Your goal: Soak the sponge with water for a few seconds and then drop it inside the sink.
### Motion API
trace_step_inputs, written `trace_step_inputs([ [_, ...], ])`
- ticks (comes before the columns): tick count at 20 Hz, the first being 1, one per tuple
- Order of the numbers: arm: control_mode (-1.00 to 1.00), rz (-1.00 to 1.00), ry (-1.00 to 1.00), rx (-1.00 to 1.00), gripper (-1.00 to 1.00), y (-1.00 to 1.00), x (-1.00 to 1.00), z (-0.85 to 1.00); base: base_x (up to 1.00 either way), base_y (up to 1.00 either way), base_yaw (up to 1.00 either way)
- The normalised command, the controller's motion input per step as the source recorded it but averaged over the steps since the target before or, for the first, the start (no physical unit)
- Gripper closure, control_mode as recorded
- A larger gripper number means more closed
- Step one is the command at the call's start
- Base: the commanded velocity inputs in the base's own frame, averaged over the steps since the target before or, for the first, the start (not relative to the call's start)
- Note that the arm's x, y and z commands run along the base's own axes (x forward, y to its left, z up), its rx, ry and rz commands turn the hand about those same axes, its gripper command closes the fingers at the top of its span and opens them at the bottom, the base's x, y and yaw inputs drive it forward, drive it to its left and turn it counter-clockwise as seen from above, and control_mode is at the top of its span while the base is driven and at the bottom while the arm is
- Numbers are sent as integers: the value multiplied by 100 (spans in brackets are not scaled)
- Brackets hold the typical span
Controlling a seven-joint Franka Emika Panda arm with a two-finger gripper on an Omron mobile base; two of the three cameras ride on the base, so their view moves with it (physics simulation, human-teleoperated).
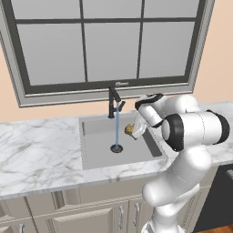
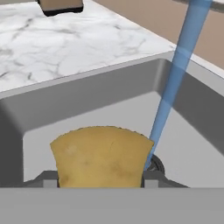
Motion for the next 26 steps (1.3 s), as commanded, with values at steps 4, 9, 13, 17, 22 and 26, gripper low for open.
trace_step_inputs([
  [4,-100,0,5,0,100,2,28,-22,0,0,0],
  [9,-100,0,0,0,100,3,20,-24,0,0,0],
  [13,-100,0,0,0,100,1,14,-22,0,0,0],
  [17,-100,0,0,3,100,8,7,-19,0,0,0],
  [22,-100,0,0,4,100,19,3,-11,0,0,0],
  [26,-100,0,0,1,100,18,7,-8,0,0,0],
])
